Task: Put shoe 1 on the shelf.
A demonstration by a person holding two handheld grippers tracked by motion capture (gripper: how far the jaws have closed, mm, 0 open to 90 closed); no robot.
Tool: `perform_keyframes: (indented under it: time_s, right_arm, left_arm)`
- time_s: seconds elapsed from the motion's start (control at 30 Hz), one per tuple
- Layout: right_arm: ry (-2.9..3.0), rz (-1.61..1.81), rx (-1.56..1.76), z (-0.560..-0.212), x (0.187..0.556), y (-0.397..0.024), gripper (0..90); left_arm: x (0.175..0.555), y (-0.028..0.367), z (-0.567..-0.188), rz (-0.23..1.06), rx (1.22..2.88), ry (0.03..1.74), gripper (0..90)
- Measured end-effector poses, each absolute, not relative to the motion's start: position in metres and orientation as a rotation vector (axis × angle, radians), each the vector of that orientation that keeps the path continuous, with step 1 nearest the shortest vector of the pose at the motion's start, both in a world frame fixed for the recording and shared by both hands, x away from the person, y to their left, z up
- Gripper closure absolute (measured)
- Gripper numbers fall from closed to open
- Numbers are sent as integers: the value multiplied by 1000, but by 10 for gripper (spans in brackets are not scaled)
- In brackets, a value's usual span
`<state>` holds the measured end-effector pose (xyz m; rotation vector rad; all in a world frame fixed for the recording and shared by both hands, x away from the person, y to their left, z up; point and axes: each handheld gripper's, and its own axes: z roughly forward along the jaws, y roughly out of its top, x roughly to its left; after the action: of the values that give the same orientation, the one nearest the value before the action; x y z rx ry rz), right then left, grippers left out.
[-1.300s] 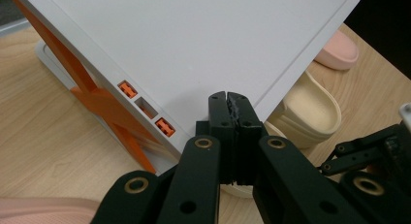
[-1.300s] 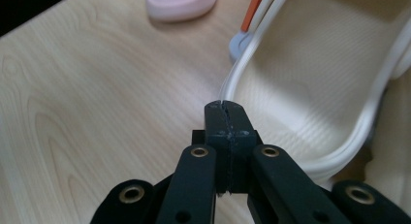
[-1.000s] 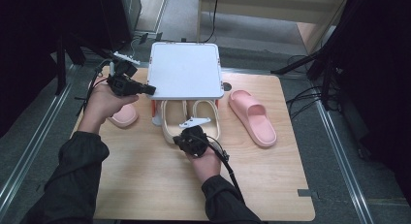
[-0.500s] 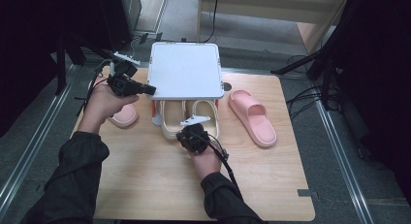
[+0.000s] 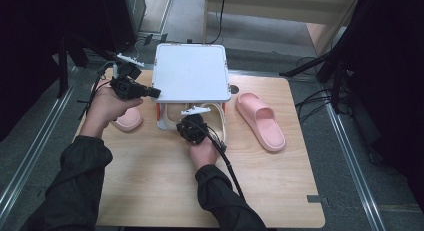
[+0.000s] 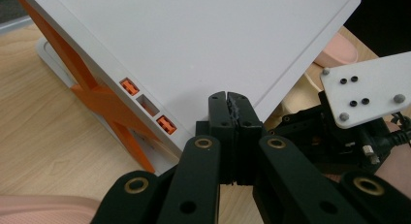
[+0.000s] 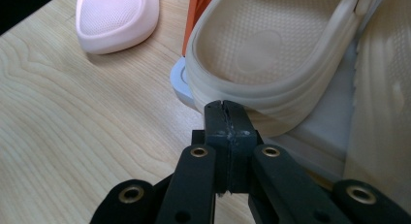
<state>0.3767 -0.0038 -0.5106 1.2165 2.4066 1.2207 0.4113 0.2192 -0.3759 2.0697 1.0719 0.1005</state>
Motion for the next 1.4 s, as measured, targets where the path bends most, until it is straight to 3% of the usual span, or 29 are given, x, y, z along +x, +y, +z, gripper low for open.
perform_keyframes:
  time_s: [0.3, 0.67, 0.93, 1.4]
  right_arm:
    - [2430, 1291, 1176, -502, 355, -19, 897]
    - [2469, 1314, 1131, -497, 322, -74, 878]
    - [2474, 1305, 1168, -493, 310, -118, 894]
    - [2485, 1218, 1226, -507, 309, -146, 858]
  left_arm:
    - [411, 219, -376, 105, 2070, 1071, 895]
    - [411, 219, -376, 101, 2064, 1079, 895]
    - [412, 220, -376, 94, 2061, 1082, 895]
    - [411, 219, -376, 96, 2060, 1082, 895]
